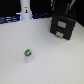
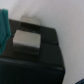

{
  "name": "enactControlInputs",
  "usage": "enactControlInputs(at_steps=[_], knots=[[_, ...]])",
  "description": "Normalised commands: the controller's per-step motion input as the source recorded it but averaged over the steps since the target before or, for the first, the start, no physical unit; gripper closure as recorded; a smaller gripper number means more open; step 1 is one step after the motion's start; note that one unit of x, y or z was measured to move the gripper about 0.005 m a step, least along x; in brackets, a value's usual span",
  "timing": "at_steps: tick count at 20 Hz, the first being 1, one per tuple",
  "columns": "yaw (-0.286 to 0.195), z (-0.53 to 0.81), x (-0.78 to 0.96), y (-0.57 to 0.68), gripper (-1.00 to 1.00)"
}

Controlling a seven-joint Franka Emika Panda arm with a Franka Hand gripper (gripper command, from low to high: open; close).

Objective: Open the kcup holder, insert the kcup into the holder, and close the kcup holder

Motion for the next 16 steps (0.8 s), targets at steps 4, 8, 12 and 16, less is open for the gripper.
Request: enactControlInputs(at_steps=[4, 8, 12, 16], knots=[[-0.156, -0.19, -0.32, 0.63, -1.00], [-0.140, -0.29, -0.18, 0.52, -1.00], [-0.101, -0.39, -0.05, 0.34, -1.00], [-0.057, -0.41, -0.01, 0.23, -1.00]])
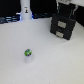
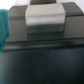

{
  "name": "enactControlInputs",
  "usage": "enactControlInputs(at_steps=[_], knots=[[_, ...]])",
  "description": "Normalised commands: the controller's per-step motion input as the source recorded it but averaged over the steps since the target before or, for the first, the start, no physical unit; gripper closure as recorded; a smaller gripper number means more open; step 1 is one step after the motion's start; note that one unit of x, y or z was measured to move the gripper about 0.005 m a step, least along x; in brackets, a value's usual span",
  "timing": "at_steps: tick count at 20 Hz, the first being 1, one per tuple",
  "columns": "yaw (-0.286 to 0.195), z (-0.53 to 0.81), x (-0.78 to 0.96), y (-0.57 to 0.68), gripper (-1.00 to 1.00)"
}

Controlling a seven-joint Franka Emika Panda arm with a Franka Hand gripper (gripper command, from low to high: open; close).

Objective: Open the kcup holder, insert the kcup into the holder, and close the kcup holder

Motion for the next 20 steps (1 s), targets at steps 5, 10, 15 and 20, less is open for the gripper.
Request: enactControlInputs(at_steps=[5, 10, 15, 20], knots=[[-0.025, -0.42, -0.03, 0.20, -1.00], [-0.004, -0.42, -0.20, 0.10, -1.00], [0.018, -0.38, -0.36, -0.02, -1.00], [0.007, -0.23, -0.35, 0.01, 1.00]])
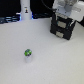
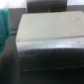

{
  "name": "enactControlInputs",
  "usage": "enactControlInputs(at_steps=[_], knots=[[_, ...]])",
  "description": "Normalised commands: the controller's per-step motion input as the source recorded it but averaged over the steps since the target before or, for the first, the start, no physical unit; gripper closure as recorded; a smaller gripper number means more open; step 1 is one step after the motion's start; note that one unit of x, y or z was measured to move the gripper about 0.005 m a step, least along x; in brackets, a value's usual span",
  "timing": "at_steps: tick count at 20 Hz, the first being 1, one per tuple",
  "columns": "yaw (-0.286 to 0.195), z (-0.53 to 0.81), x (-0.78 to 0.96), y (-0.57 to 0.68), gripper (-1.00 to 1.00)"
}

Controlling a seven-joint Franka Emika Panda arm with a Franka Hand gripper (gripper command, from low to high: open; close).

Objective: Open the kcup holder, insert the kcup into the holder, and close the kcup holder

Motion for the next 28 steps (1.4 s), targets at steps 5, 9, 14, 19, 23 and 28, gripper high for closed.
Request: enactControlInputs(at_steps=[5, 9, 14, 19, 23, 28], knots=[[-0.018, -0.04, -0.25, 0.05, 1.00], [-0.018, -0.01, -0.09, 0.02, 1.00], [-0.018, -0.01, -0.10, 0.02, 1.00], [-0.021, 0.03, 0.19, -0.02, 1.00], [-0.057, 0.21, 0.70, -0.16, 1.00], [-0.059, 0.22, 0.78, -0.19, 1.00]])
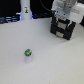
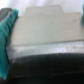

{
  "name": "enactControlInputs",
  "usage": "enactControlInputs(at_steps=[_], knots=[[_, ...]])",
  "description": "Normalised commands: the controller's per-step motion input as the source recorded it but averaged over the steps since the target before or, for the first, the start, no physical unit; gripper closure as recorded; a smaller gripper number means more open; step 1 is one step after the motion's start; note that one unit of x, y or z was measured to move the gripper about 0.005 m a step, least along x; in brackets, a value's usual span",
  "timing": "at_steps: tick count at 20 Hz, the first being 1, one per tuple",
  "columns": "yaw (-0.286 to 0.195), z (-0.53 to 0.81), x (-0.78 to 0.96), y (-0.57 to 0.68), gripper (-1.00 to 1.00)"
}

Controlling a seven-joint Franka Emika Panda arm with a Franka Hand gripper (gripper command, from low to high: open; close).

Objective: Open the kcup holder, insert the kcup into the holder, and close the kcup holder

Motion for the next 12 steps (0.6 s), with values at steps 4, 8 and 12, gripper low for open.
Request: enactControlInputs(at_steps=[4, 8, 12], knots=[[-0.048, 0.20, 0.97, -0.25, 1.00], [-0.048, 0.12, 0.98, -0.26, 1.00], [-0.048, 0.16, 0.99, -0.26, 1.00]])
